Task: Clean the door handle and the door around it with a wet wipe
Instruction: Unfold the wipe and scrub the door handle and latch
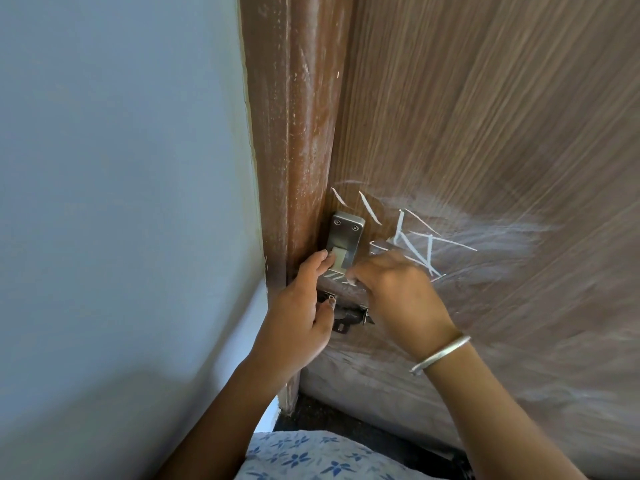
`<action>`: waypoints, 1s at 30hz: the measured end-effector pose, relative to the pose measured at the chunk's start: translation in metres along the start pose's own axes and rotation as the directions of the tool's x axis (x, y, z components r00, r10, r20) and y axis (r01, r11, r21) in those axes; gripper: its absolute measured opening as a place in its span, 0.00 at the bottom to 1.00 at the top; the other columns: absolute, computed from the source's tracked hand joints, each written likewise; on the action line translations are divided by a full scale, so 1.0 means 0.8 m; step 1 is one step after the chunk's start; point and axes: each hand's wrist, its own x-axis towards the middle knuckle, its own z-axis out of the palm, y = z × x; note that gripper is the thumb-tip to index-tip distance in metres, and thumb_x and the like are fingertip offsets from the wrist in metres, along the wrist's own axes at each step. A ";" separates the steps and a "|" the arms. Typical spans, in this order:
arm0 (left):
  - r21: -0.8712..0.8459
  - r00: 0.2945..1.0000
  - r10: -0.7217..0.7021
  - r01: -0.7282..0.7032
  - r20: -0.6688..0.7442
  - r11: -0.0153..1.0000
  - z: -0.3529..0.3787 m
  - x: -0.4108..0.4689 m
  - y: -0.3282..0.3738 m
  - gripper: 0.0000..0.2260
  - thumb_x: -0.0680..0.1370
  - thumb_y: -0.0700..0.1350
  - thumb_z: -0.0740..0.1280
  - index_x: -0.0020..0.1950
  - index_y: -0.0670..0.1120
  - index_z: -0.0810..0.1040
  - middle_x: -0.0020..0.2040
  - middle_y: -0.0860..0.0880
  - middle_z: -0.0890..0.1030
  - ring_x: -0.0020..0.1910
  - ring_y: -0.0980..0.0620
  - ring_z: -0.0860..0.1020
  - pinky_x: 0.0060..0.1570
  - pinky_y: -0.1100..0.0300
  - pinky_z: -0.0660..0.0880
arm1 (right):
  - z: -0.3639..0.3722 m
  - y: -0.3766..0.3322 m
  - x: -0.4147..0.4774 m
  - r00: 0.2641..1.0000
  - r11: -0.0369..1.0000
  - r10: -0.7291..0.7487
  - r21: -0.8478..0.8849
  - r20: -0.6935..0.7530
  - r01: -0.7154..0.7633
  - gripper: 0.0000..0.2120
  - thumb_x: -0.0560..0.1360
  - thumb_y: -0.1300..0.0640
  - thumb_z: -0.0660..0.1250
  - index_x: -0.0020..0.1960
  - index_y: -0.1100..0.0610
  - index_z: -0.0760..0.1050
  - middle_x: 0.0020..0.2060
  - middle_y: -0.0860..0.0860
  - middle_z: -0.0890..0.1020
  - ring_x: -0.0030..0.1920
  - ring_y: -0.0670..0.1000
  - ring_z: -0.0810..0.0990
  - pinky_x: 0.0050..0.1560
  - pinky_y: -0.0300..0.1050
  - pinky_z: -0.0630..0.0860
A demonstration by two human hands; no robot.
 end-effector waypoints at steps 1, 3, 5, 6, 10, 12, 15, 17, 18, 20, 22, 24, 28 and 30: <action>0.002 1.000 -0.005 0.005 0.005 1.000 0.000 0.000 0.000 0.29 0.76 0.38 0.64 0.73 0.51 0.56 0.69 0.62 0.66 0.55 0.55 0.78 0.53 0.78 0.67 | 0.003 -0.002 0.001 1.000 1.000 -0.009 0.012 -0.018 0.009 0.17 0.64 0.75 0.63 0.46 0.60 0.80 0.39 0.55 0.82 0.41 0.58 0.78 0.36 0.52 0.78; 0.016 1.000 -0.009 0.009 0.014 1.000 -0.001 0.000 0.000 0.29 0.76 0.38 0.64 0.73 0.51 0.56 0.70 0.61 0.66 0.51 0.54 0.79 0.48 0.78 0.69 | 0.003 0.000 -0.001 1.000 1.000 0.004 -0.002 0.003 -0.004 0.16 0.65 0.74 0.63 0.47 0.60 0.80 0.41 0.55 0.82 0.43 0.57 0.78 0.40 0.52 0.78; 0.029 1.000 -0.004 0.004 0.016 1.000 -0.001 -0.001 -0.002 0.29 0.76 0.38 0.64 0.73 0.51 0.56 0.71 0.60 0.66 0.42 0.53 0.79 0.41 0.77 0.71 | -0.001 0.012 -0.007 0.999 0.999 0.047 -0.008 0.006 -0.047 0.15 0.65 0.74 0.64 0.45 0.59 0.81 0.42 0.54 0.82 0.45 0.56 0.79 0.43 0.51 0.78; 0.036 1.000 -0.001 0.001 0.015 0.999 -0.001 0.000 -0.002 0.29 0.76 0.39 0.64 0.73 0.52 0.56 0.71 0.61 0.66 0.39 0.52 0.79 0.39 0.75 0.72 | -0.004 0.020 -0.012 0.997 0.997 0.080 0.011 -0.011 -0.079 0.15 0.64 0.74 0.66 0.43 0.59 0.81 0.40 0.54 0.83 0.44 0.57 0.79 0.42 0.50 0.78; 0.057 1.000 0.007 -0.008 0.018 0.998 0.000 0.000 -0.002 0.28 0.76 0.39 0.64 0.73 0.52 0.56 0.71 0.61 0.66 0.39 0.52 0.80 0.39 0.68 0.76 | -0.011 0.048 -0.030 0.986 0.980 0.149 0.144 -0.081 -0.137 0.13 0.63 0.76 0.69 0.40 0.60 0.82 0.37 0.54 0.84 0.40 0.59 0.82 0.39 0.54 0.80; 0.064 1.000 0.008 -0.009 0.016 0.998 0.000 0.001 -0.002 0.28 0.76 0.40 0.64 0.73 0.51 0.57 0.71 0.62 0.65 0.45 0.50 0.80 0.44 0.66 0.77 | -0.008 0.046 -0.032 0.981 0.984 0.142 0.127 -0.130 -0.126 0.15 0.61 0.77 0.68 0.40 0.61 0.82 0.36 0.55 0.84 0.39 0.60 0.81 0.37 0.55 0.80; 0.063 1.000 0.013 -0.014 0.010 0.998 -0.001 0.002 0.000 0.28 0.76 0.39 0.64 0.73 0.51 0.57 0.69 0.63 0.64 0.50 0.50 0.80 0.46 0.69 0.77 | 0.001 0.022 -0.026 0.982 0.996 0.090 0.025 -0.165 -0.087 0.17 0.56 0.78 0.69 0.38 0.61 0.81 0.33 0.55 0.82 0.37 0.60 0.80 0.32 0.50 0.79; 0.056 1.000 0.013 -0.014 0.009 0.998 -0.002 0.001 0.001 0.28 0.76 0.39 0.65 0.73 0.51 0.57 0.69 0.63 0.64 0.52 0.52 0.79 0.48 0.72 0.74 | 0.007 0.013 -0.022 0.980 0.999 0.045 0.016 -0.195 -0.042 0.17 0.54 0.78 0.69 0.37 0.62 0.80 0.32 0.56 0.82 0.36 0.60 0.80 0.31 0.46 0.78; 0.057 1.000 0.014 -0.014 0.009 0.998 -0.003 0.001 0.001 0.28 0.76 0.39 0.65 0.73 0.50 0.57 0.69 0.63 0.64 0.52 0.54 0.79 0.48 0.73 0.73 | 0.010 0.013 -0.021 0.978 0.999 0.048 0.030 -0.204 -0.043 0.16 0.54 0.78 0.69 0.37 0.62 0.81 0.33 0.56 0.82 0.36 0.60 0.80 0.32 0.47 0.79; 0.060 1.000 0.013 -0.014 0.014 0.998 -0.004 0.001 0.001 0.28 0.76 0.40 0.65 0.73 0.51 0.57 0.69 0.63 0.64 0.50 0.56 0.79 0.47 0.73 0.74 | 0.012 0.020 -0.024 0.971 0.992 0.111 0.086 -0.214 -0.094 0.16 0.57 0.78 0.68 0.38 0.62 0.81 0.34 0.57 0.83 0.37 0.61 0.80 0.34 0.52 0.80; 0.058 1.000 0.017 -0.018 0.018 0.998 -0.004 0.001 0.001 0.28 0.76 0.40 0.65 0.73 0.51 0.57 0.69 0.64 0.64 0.47 0.57 0.80 0.44 0.74 0.74 | 0.009 0.036 -0.030 0.954 0.973 0.206 0.149 -0.217 -0.176 0.14 0.60 0.76 0.68 0.39 0.61 0.81 0.35 0.57 0.83 0.38 0.61 0.81 0.36 0.55 0.80; 0.055 1.000 0.021 -0.022 0.016 0.998 -0.004 0.001 0.001 0.28 0.76 0.40 0.65 0.73 0.51 0.57 0.69 0.63 0.64 0.48 0.58 0.79 0.45 0.73 0.74 | 0.007 0.053 -0.039 0.946 0.960 0.265 0.145 -0.187 -0.240 0.13 0.63 0.74 0.67 0.40 0.59 0.81 0.36 0.57 0.83 0.38 0.60 0.82 0.39 0.54 0.79; 0.062 1.000 0.028 -0.029 0.006 0.998 -0.003 0.001 -0.001 0.29 0.75 0.40 0.66 0.73 0.51 0.57 0.70 0.63 0.64 0.49 0.59 0.78 0.45 0.74 0.73 | 0.017 0.061 -0.068 0.848 0.850 0.457 0.412 -0.270 -0.327 0.16 0.68 0.72 0.69 0.40 0.51 0.81 0.32 0.47 0.83 0.29 0.46 0.78 0.33 0.32 0.72; 0.056 0.999 0.032 -0.032 -0.001 0.998 -0.002 0.001 -0.002 0.29 0.75 0.39 0.66 0.73 0.51 0.58 0.70 0.62 0.64 0.51 0.55 0.79 0.47 0.75 0.72 | 0.021 0.053 -0.074 0.740 0.672 0.620 0.662 -0.259 -0.332 0.18 0.72 0.67 0.69 0.40 0.43 0.79 0.28 0.44 0.81 0.24 0.45 0.72 0.25 0.32 0.67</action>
